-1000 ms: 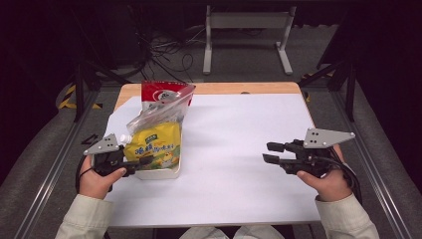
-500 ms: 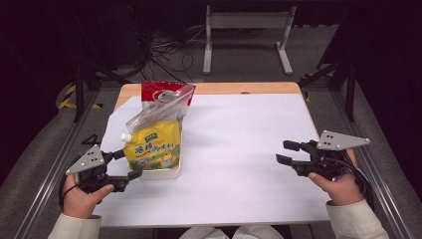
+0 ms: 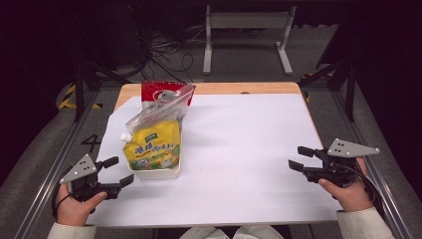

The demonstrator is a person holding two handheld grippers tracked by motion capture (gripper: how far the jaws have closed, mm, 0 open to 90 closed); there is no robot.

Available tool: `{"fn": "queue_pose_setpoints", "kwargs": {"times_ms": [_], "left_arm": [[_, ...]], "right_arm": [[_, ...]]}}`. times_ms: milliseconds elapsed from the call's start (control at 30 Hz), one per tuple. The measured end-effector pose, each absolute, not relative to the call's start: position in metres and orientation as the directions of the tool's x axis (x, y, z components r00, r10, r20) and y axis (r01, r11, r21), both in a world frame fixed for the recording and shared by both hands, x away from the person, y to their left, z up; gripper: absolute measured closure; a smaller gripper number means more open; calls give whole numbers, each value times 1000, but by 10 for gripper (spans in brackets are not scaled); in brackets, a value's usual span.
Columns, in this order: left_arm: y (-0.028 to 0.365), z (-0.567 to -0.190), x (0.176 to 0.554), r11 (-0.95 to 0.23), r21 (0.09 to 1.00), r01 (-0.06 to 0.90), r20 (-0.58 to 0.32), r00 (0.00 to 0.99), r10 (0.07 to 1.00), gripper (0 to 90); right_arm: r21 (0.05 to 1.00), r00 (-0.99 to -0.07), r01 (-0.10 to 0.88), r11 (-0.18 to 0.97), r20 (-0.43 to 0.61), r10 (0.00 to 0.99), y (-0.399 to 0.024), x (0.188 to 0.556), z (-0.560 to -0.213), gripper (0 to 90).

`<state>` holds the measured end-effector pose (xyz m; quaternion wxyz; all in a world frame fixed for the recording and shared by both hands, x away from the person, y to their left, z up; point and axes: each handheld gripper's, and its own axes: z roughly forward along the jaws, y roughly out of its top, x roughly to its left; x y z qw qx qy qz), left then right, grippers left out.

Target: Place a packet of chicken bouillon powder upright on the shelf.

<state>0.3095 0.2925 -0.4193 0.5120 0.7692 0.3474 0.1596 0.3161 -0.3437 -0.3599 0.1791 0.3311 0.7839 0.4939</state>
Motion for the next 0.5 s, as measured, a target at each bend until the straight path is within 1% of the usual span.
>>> {"fn": "queue_pose_setpoints", "kwargs": {"times_ms": [300,367,500], "left_arm": [[297,-439,314,-242,880,408,-114,678,726,125],[297,-443,316,-244,880,408,-114,679,726,123],[298,-452,319,-215,888,406,-141,687,713,112]], "right_arm": [[891,-686,371,261,73,724,-355,315,-383,344],[891,-681,370,264,66,729,-356,316,-389,315],[890,-670,368,270,53,740,-358,318,-400,312]]}}
